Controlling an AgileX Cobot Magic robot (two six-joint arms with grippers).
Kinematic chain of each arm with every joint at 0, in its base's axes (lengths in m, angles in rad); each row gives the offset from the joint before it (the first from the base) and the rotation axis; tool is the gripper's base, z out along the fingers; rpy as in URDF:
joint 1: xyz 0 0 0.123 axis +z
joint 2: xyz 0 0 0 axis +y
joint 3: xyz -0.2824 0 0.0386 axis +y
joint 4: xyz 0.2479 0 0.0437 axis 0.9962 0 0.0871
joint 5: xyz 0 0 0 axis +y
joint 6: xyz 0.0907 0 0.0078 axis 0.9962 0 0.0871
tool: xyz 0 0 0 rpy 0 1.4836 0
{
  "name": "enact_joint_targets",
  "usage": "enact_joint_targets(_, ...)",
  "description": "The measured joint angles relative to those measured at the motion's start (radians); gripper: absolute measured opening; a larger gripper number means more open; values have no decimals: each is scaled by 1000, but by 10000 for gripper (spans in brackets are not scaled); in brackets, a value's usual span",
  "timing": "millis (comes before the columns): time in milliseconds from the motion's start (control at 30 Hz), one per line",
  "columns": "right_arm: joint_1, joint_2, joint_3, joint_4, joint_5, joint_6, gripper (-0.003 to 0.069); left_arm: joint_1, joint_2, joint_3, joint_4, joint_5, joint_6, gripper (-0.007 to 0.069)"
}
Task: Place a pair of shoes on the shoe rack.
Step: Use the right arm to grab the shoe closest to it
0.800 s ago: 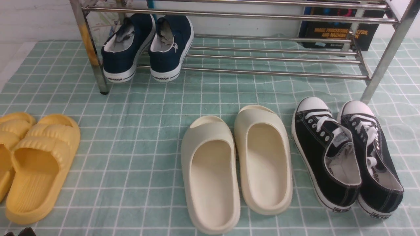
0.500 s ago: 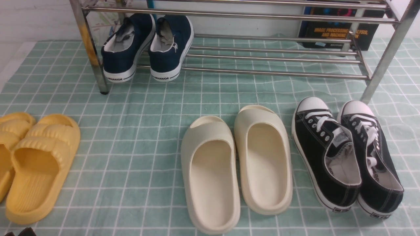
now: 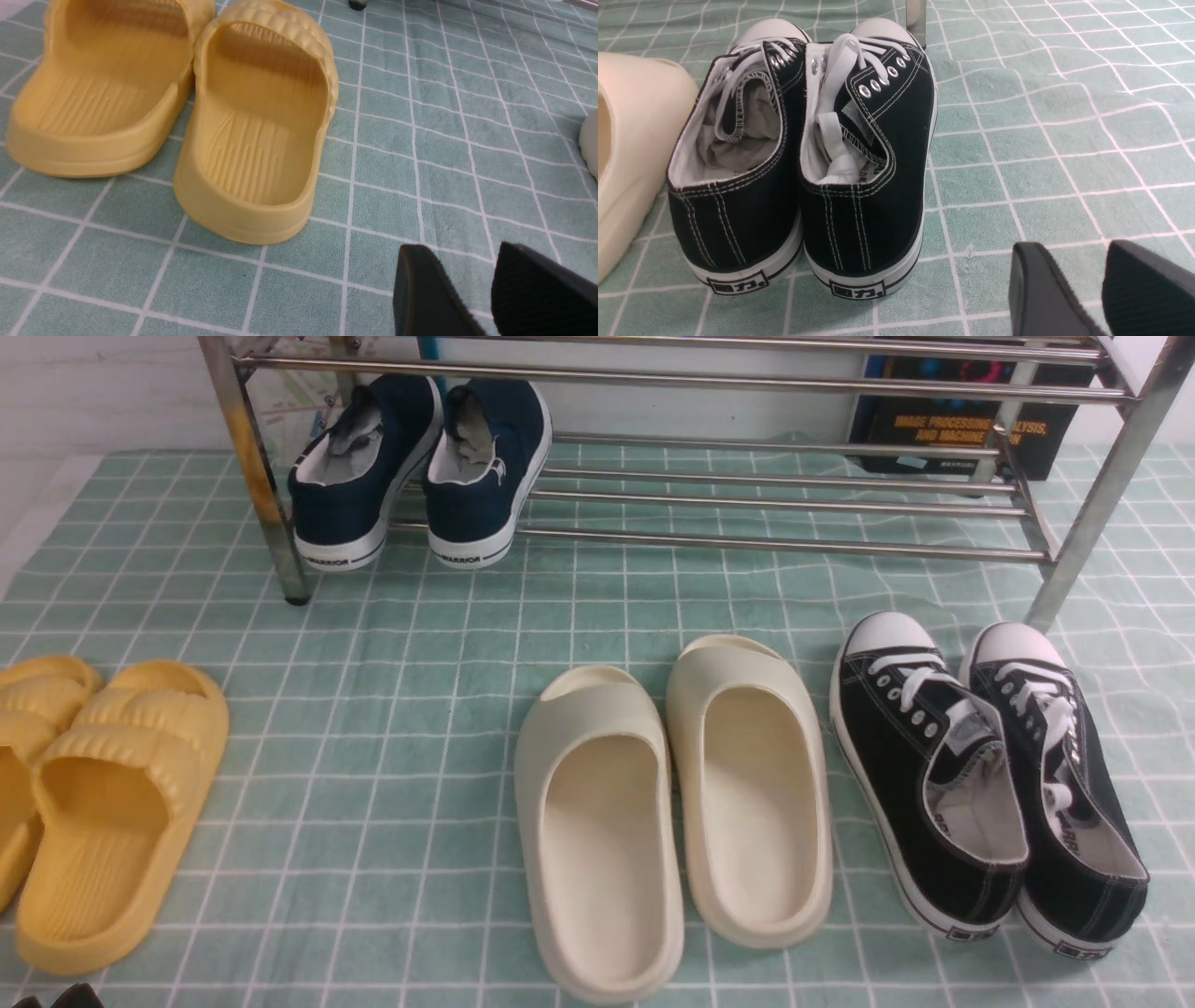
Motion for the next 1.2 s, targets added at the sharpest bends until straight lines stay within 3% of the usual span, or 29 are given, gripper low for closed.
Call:
enact_joint_targets(200,0,0,0,-138,0,0,246,0,0,0,-1,0,0,238)
enact_joint_targets(800,0,0,0,-136,0,0,246,0,0,0,-8,0,0,238)
enact_joint_targets(967,0,0,0,-262,3,-2,246,0,0,0,-8,0,0,238)
enact_joint_targets(1200,0,0,4,-292,-20,-2,246,0,0,0,-8,0,0,238)
